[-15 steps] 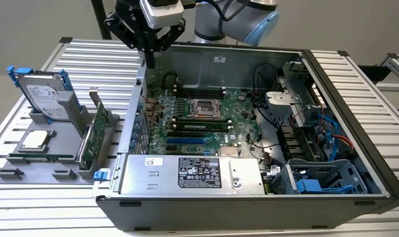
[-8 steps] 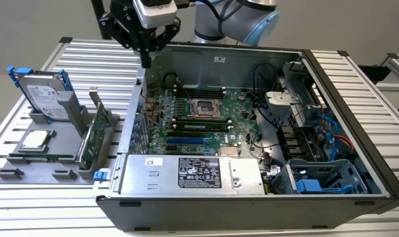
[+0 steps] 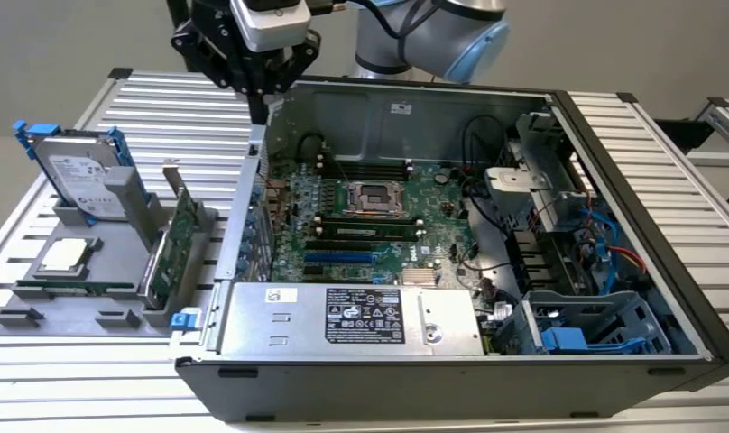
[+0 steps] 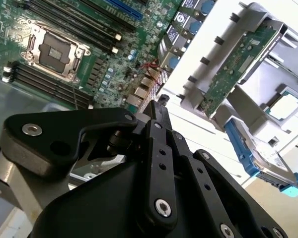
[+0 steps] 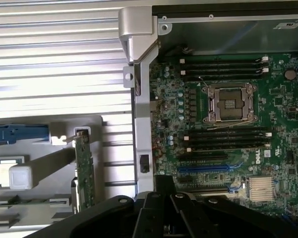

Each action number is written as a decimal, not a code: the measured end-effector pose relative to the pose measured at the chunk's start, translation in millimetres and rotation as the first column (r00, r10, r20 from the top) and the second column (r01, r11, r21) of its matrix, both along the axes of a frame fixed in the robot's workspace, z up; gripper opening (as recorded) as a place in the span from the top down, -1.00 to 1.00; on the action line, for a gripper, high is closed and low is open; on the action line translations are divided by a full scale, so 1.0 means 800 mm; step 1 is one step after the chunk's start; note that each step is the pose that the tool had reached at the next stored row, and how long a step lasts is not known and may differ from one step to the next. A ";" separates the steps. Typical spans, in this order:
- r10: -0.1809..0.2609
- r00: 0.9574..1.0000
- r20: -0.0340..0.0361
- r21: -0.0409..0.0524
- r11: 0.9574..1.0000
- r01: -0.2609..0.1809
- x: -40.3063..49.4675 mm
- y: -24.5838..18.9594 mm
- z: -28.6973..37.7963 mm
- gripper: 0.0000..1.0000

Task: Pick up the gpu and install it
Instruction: 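Reach for the gpu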

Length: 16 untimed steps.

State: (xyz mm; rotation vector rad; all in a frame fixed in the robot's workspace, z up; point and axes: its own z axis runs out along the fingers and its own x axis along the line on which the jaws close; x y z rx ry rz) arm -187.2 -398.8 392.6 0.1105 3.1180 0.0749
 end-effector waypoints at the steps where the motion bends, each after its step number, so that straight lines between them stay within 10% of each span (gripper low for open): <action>1: 0.000 1.000 0.000 0.000 1.000 0.000 -0.001 0.0000 0.0000 1.00; 16: 0.000 1.000 0.000 0.000 1.000 0.000 -0.019 0.0000 0.0000 1.00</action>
